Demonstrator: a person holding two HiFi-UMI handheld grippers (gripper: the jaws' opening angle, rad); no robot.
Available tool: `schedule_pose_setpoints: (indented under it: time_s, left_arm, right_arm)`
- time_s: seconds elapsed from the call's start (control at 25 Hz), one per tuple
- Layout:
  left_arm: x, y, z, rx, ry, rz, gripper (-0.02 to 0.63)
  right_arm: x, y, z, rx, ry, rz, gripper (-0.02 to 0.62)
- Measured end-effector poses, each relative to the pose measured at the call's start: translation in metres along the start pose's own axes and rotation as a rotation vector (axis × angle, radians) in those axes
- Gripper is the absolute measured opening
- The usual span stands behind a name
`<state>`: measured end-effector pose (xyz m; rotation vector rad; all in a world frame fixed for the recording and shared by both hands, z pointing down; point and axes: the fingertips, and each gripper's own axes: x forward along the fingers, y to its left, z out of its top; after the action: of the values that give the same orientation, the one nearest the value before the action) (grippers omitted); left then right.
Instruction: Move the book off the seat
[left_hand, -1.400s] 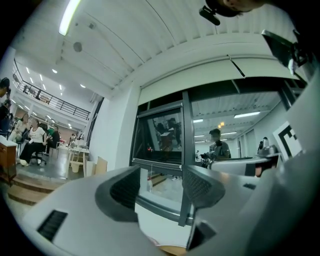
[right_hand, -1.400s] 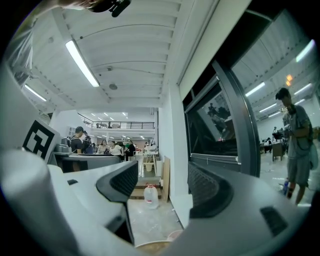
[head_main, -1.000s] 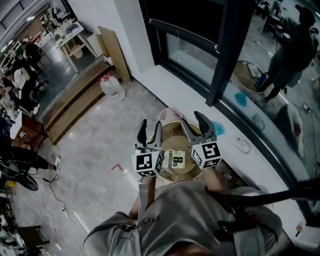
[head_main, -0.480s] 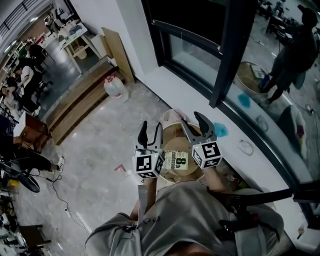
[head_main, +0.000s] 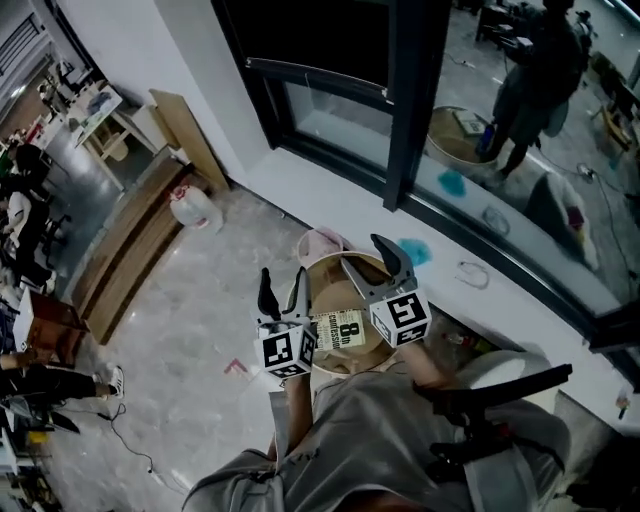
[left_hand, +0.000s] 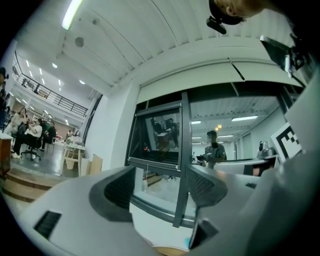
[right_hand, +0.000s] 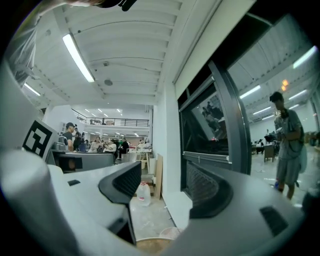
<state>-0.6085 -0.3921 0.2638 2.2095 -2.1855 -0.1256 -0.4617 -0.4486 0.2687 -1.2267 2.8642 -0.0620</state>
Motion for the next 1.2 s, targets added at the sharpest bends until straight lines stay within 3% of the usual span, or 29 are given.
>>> schedule_pose_setpoints:
  time_s: [0.16,0.36,0.48,0.6,0.76,0.96,1.2]
  left_arm:
    - [0.013,-0.020,-0.016,-0.047,0.027,-0.088,0.339]
    - [0.047,-0.072,-0.040,-0.097,0.059,-0.292,0.344]
    - [0.056,-0.131,-0.052,-0.131,0.081,-0.473,0.344]
    - [0.051,-0.212,-0.058,-0.172,0.096,-0.712,0.344]
    - [0.013,-0.290,-0.049,-0.202,0.088,-0.938,0.344]
    - [-0.046,-0.342,-0.022,-0.207,0.072,-1.065,0.344]
    - [-0.140,-0.378,-0.007,-0.165,0.045,-1.090,0.344]
  right_arm:
    - [-0.026,-0.031,-0.001,-0.039,0.016,-0.155,0.315]
    - [-0.079,-0.082,-0.011,-0.061,0.067,-0.415,0.328]
    - [-0.144,-0.105,-0.014,-0.081,0.118,-0.620,0.331]
    - [-0.221,-0.117,-0.022,-0.075,0.183,-0.834,0.331]
    - [-0.298,-0.109,-0.017,-0.074,0.211,-1.029,0.331]
    - [-0.358,-0.093,0.015,-0.112,0.132,-1.122,0.331]
    - [-0.416,-0.055,0.028,-0.104,0.014,-1.089,0.331]
